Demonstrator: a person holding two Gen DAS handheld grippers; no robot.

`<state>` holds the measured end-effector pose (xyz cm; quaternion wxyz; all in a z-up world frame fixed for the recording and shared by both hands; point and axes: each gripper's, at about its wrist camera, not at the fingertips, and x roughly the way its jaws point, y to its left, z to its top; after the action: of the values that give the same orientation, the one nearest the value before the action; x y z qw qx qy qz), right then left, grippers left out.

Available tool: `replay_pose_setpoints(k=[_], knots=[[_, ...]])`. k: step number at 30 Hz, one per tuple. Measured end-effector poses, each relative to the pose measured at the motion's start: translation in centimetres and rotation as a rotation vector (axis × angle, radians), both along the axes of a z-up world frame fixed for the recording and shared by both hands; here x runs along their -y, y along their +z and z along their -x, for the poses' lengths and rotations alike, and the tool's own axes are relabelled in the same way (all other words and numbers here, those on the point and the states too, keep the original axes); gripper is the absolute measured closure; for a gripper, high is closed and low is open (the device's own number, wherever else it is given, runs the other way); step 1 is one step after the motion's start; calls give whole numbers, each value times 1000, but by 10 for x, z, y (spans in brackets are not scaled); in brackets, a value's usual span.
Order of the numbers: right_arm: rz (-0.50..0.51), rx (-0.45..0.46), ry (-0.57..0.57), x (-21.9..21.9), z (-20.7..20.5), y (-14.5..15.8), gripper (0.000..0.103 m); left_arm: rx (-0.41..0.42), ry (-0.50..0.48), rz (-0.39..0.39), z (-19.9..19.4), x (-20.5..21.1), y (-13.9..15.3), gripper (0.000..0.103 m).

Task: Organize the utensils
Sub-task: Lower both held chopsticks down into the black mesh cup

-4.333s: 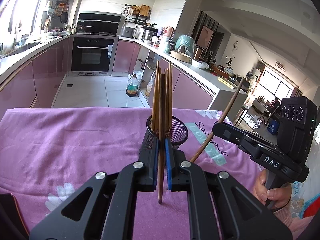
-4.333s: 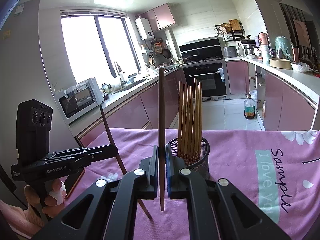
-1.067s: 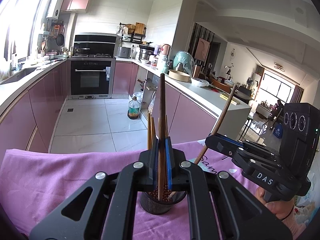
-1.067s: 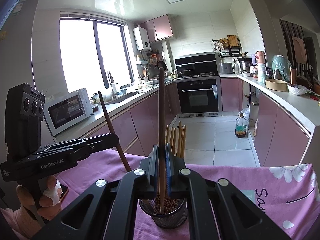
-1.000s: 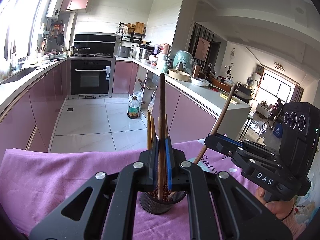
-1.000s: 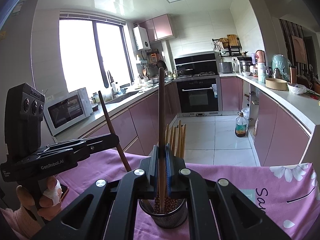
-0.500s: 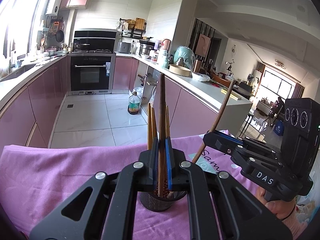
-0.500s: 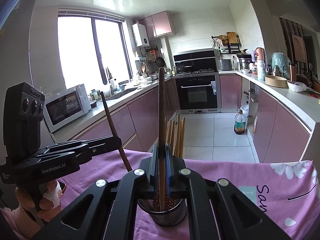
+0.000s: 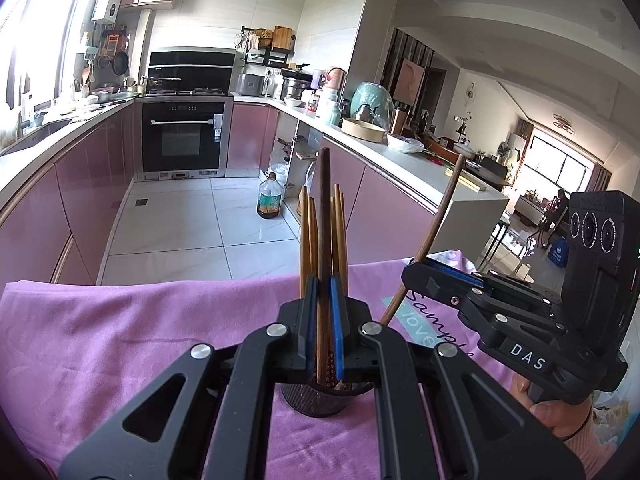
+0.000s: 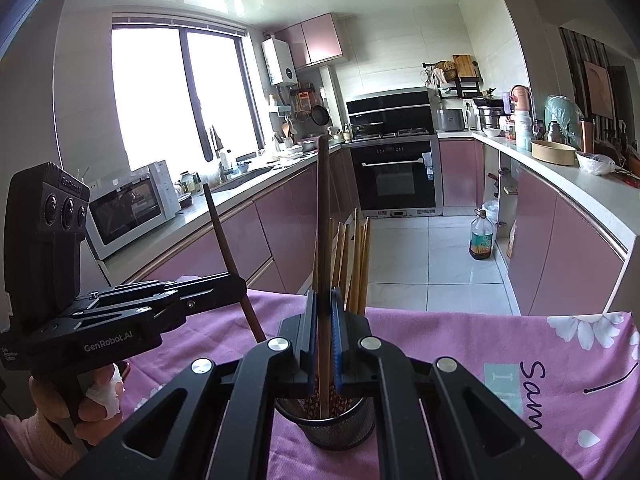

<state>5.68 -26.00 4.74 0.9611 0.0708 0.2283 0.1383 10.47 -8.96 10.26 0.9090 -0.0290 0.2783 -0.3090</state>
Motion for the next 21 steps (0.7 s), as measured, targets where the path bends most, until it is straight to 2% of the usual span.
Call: replay_pose_setpoints(k=[21], knots=[[10, -39, 0, -4, -16, -16, 98, -18, 4, -21, -23, 2, -17, 96]])
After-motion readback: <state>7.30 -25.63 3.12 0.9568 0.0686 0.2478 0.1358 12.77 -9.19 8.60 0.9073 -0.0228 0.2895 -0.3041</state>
